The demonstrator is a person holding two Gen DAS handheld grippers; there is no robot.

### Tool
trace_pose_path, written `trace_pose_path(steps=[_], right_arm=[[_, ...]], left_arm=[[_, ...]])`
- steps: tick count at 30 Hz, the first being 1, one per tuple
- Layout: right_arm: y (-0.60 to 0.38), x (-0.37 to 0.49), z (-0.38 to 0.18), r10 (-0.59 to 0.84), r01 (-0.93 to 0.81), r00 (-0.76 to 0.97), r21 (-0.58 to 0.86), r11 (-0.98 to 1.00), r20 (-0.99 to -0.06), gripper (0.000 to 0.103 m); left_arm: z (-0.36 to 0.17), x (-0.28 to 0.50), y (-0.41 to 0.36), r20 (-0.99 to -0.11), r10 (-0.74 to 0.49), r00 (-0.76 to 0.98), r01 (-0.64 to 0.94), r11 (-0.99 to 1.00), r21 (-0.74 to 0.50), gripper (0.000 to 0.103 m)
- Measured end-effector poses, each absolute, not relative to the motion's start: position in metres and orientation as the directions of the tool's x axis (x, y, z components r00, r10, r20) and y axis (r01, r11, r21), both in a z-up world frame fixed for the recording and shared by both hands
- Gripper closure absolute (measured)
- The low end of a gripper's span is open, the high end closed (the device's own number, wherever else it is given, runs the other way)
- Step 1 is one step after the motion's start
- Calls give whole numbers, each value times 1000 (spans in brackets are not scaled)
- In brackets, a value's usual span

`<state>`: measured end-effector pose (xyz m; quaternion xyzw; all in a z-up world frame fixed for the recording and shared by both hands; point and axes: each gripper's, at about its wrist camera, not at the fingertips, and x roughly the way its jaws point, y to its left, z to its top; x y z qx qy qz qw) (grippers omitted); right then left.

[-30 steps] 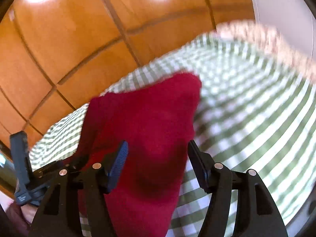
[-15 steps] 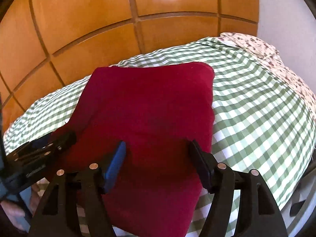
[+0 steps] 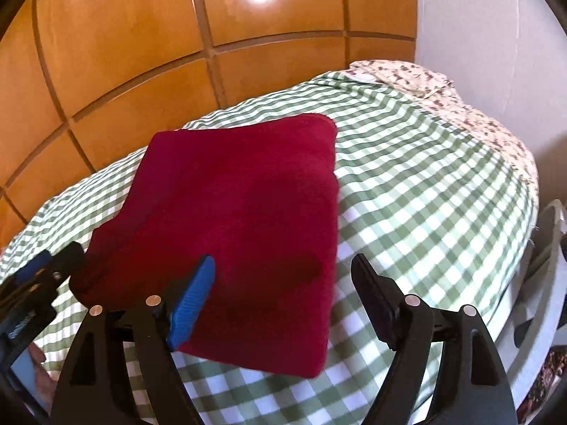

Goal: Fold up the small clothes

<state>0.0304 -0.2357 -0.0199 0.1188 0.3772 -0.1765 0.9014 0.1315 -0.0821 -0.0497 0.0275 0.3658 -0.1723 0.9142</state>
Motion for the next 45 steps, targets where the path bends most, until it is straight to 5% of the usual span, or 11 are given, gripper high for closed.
trace_pose_path(steps=[17,45], right_arm=[[-193,-7,0,-368,475,667,-10,880,-648,6],[-180,-17,1,-370,468,678,-15,884,-635,5]], left_arm=[[-31,94,-49,-611,-207,764,232,972,-40,3],[-21,77,-53,-589,-192,785,237,972,-1,3]])
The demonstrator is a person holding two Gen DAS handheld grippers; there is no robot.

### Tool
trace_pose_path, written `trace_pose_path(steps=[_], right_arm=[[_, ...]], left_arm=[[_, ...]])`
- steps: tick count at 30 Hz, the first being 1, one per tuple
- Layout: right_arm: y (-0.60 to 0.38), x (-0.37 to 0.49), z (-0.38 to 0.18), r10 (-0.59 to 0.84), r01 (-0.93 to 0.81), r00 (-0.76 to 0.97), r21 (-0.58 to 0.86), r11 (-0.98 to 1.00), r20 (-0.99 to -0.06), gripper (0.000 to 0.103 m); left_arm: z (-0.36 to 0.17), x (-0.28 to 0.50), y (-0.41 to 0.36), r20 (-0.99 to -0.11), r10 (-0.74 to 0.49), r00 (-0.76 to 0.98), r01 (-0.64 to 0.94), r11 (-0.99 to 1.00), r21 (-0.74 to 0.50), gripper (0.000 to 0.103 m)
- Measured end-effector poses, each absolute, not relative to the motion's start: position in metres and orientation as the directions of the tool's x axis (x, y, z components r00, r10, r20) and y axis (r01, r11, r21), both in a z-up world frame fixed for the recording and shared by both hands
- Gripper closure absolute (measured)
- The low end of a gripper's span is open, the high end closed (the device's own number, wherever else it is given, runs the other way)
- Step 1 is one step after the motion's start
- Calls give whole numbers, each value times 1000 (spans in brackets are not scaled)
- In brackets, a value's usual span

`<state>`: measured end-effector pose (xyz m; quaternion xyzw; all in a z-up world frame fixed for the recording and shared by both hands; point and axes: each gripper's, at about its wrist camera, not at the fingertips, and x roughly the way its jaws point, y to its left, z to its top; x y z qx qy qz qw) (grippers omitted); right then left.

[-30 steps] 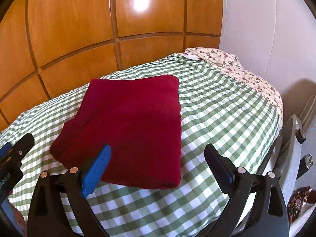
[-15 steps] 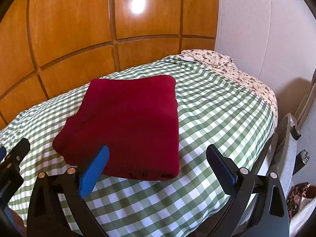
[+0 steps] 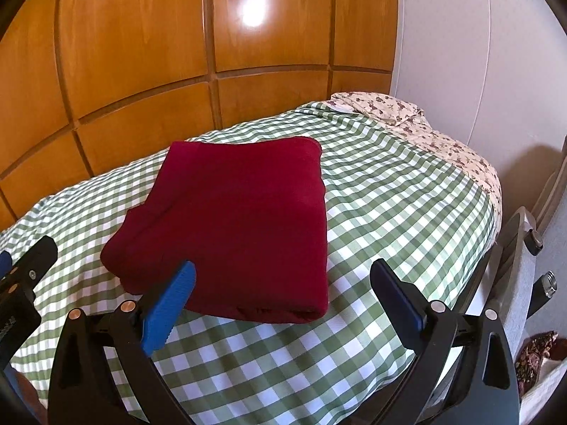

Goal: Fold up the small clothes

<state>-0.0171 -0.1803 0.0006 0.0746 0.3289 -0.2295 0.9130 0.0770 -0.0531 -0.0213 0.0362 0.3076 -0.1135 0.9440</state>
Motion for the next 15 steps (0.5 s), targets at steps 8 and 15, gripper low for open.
trace_pose_path(steps=[8,15], right_arm=[[-179,-18,0,-370,468,680,-14,884,-633,5],[-178,-17,-3,-370,465,677,-20,885,-636,5]], left_arm=[[-17,74,-56,-585,-203,785,251,968,0,3],[-17,72,-58,-568,-206,797,257,966,11,2]])
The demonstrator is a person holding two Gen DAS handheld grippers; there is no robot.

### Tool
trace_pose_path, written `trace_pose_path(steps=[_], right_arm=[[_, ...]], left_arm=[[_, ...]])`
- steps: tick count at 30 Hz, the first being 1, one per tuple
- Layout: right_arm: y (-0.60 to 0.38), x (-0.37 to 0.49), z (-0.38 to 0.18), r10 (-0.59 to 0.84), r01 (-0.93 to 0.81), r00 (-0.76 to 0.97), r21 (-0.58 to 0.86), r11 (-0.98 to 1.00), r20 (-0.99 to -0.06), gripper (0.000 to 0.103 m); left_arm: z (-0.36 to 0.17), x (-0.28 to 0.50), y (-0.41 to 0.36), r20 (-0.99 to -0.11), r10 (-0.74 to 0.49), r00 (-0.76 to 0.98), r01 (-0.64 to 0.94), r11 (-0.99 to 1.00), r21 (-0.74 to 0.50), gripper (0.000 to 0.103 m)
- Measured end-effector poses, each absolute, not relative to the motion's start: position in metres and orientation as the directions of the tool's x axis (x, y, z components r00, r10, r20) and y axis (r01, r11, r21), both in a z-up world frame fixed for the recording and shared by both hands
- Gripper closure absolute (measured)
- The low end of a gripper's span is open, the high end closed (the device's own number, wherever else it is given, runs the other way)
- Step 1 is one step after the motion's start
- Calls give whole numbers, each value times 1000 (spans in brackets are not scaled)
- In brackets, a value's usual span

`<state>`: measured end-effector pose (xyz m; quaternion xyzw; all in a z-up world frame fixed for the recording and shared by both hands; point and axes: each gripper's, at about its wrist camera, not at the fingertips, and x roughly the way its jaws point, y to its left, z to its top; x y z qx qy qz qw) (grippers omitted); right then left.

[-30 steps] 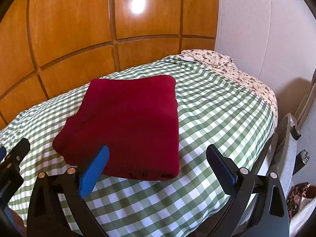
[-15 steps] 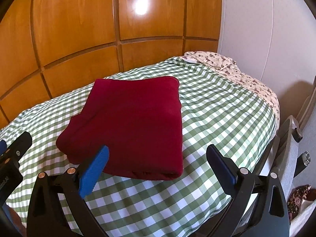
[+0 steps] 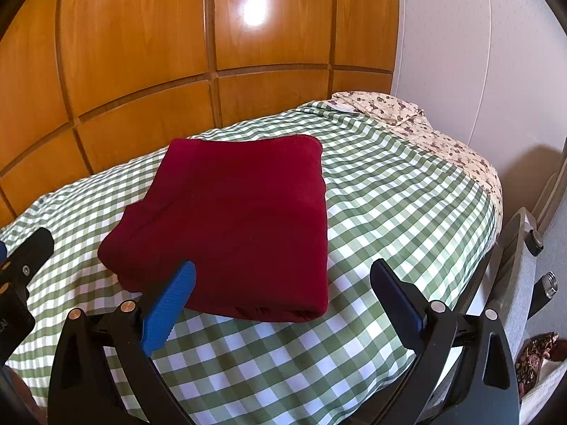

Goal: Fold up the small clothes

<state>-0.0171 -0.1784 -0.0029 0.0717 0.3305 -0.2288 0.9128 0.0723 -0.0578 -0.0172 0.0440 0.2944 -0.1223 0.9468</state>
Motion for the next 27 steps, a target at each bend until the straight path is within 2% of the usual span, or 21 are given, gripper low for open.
trace_pose_path(steps=[13,21,27], right_arm=[[-200,-15,-3,-377,486,671,-5,874,-639,5],[-290,-2,-5,-410,621,607,84,780,-680,4],[-378,29,-35,-493,725,481,12,689,-725,4]], left_arm=[[-31,83,-56,-621,-179,763,228,974,0,3],[-39,90,-54,-646,-171,744,222,975,-2,3],[-47,93,-52,-653,-152,742,213,977,14,2]])
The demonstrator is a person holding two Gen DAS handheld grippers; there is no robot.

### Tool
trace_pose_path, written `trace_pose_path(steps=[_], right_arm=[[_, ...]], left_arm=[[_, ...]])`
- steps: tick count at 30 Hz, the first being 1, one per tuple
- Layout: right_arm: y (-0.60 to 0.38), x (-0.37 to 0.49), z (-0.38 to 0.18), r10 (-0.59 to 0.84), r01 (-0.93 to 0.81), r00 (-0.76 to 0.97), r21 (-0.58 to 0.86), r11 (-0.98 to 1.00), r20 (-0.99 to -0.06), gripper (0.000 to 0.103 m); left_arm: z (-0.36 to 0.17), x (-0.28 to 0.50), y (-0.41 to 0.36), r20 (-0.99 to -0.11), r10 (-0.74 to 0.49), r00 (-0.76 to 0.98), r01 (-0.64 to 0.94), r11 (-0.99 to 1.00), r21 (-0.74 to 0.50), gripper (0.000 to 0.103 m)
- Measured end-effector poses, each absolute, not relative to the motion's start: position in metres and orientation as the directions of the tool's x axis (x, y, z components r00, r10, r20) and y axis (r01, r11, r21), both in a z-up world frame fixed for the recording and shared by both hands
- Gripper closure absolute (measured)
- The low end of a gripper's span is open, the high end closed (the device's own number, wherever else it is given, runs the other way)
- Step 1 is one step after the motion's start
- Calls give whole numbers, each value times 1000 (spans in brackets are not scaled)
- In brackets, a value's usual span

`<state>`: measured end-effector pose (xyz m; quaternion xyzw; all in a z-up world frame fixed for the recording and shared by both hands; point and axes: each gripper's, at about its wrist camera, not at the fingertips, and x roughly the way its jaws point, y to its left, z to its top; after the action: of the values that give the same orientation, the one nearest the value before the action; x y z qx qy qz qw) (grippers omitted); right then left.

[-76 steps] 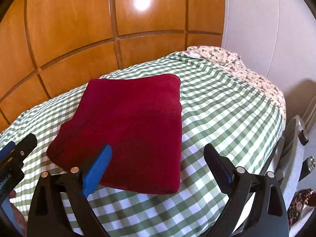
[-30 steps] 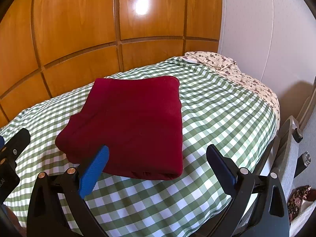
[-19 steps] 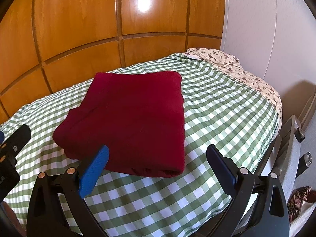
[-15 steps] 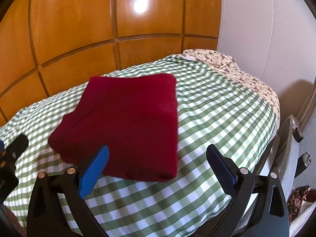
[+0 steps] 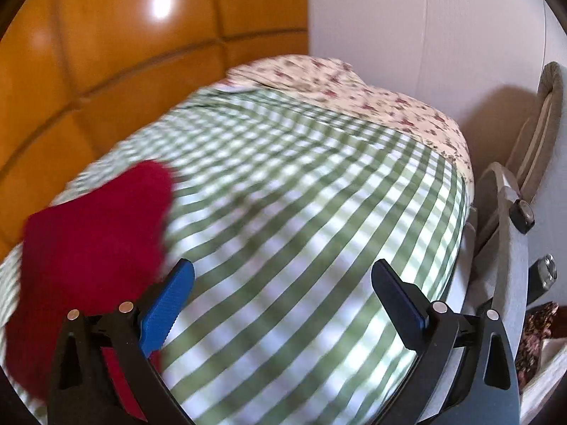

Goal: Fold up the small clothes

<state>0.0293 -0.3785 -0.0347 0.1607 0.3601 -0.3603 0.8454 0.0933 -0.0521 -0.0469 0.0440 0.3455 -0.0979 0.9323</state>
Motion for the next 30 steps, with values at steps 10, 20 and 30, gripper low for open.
trace_pose_path(steps=[10,20,30], right_arm=[[-472,100,-87,-503,784,350,-47,619,-790,4],[-480,100,-94,-502,784,371,-26,620,-781,3],[-478,99,-94,-505,784,367,-33,620,-781,3]], left_arm=[[-59,107,-54,-691,-125,712,211,977,40,2],[-69,112,-57,-716,-127,687,215,976,33,2],[-68,108,-53,-710,-126,693,207,978,29,2]])
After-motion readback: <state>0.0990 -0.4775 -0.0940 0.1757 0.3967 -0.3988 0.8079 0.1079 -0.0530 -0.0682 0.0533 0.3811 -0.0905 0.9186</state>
